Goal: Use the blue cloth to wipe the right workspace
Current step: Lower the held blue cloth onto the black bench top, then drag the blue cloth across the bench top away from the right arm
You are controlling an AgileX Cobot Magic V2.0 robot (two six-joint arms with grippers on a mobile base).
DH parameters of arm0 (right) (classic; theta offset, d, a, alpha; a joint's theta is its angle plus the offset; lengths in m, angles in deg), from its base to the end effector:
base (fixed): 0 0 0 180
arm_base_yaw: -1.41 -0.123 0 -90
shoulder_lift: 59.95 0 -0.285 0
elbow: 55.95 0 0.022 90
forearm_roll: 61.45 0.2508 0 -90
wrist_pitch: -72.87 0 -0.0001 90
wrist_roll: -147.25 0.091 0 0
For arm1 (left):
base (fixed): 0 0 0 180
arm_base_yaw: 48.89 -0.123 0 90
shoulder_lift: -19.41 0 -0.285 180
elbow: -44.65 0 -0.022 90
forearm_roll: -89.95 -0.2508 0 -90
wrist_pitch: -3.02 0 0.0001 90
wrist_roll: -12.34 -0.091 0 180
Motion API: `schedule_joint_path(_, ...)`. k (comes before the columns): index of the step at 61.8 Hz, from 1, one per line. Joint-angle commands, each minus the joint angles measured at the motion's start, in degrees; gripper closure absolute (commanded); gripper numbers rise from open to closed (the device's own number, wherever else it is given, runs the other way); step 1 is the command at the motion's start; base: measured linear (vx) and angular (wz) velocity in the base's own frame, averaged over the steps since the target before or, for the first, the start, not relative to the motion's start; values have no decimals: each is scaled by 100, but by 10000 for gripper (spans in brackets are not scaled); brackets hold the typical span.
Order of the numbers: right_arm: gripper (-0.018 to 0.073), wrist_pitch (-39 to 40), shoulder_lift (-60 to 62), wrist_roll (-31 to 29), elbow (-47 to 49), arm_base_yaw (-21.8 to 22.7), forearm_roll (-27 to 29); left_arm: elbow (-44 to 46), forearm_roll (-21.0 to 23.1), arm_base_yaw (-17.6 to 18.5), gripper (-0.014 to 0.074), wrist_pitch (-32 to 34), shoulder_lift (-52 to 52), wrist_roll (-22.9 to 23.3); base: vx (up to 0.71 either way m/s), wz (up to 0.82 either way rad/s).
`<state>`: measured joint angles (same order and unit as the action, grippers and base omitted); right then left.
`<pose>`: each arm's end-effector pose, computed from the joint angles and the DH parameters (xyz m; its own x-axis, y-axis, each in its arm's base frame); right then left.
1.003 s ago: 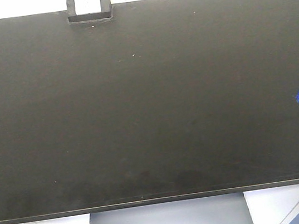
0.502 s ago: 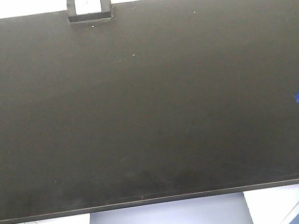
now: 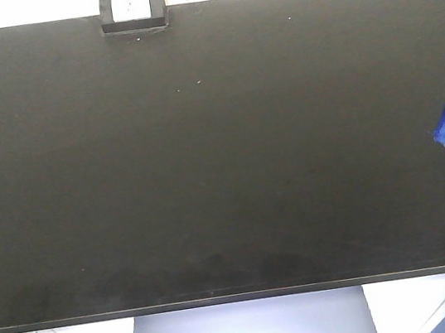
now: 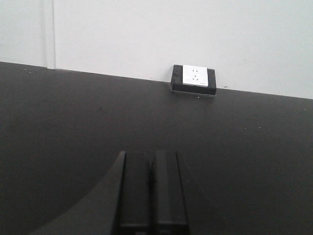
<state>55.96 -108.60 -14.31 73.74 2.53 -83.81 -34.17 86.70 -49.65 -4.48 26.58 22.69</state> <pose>0.1448 -0.0129 0.2818 -0.4230 -0.0445 -0.9050 0.0976 0.9907 -0.0944 0.0567 0.0014 0.1924 -0.0576 -0.1249 -0.9905 -0.0280 0.9920 -0.1234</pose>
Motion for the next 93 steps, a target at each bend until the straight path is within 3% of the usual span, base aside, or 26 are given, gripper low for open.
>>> schedule_joint_path(1, 559, 455, -483, -22, 157, -12, -28, -176, 36, 5, 602, 464, -87, 49, 0, 0)
schedule_joint_path(9, 559, 887, -1344, -22, 157, -12, -28, -176, 36, 5, 602, 464, -87, 49, 0, 0)
schedule_joint_path(33, 559, 3847, -4434, -19, 157, -12, -28, -176, 36, 5, 602, 464, -87, 49, 0, 0)
schedule_joint_path(40, 559, 4507, -5272, 336, 163, -165, -28, -176, 36, 5, 602, 464, -87, 49, 0, 0)
schedule_joint_path(51, 559, 5090, -6030, 940, 175, -1123, -183, -176, 36, 5, 602, 464, -87, 49, 0, 0)
schedule_joint_path(60, 559, 5194, -6218, 1538, 338, -2260, -131, -176, 36, 5, 602, 464, -87, 49, 0, 0)
schedule_joint_path(66, 559, 5054, -6218, 1584, 540, -2881, -131, -176, 36, 5, 602, 464, -87, 49, 0, 0)
schedule_joint_path(71, 557, 4703, -6218, 1436, 710, -3122, -112, -176, 36, 5, 602, 464, -87, 49, 0, 0)
schedule_joint_path(77, 557, 4181, -6218, 1146, 836, -3030, 120, -176, 36, 5, 602, 464, -87, 49, 0, 0)
schedule_joint_path(82, 555, 3915, -6218, 797, 841, -2644, 508, -176, 36, 5, 602, 464, -87, 49, 0, 0)
schedule_joint_path(90, 554, 3653, -6218, 233, 841, -1613, 1167, -176, 36, 5, 602, 464, -87, 49, 0, 0)
schedule_joint_path(93, 554, 3615, -6218, -10, 841, -1030, 1360, -176, 36, 5, 602, 464, -87, 49, 0, 0)
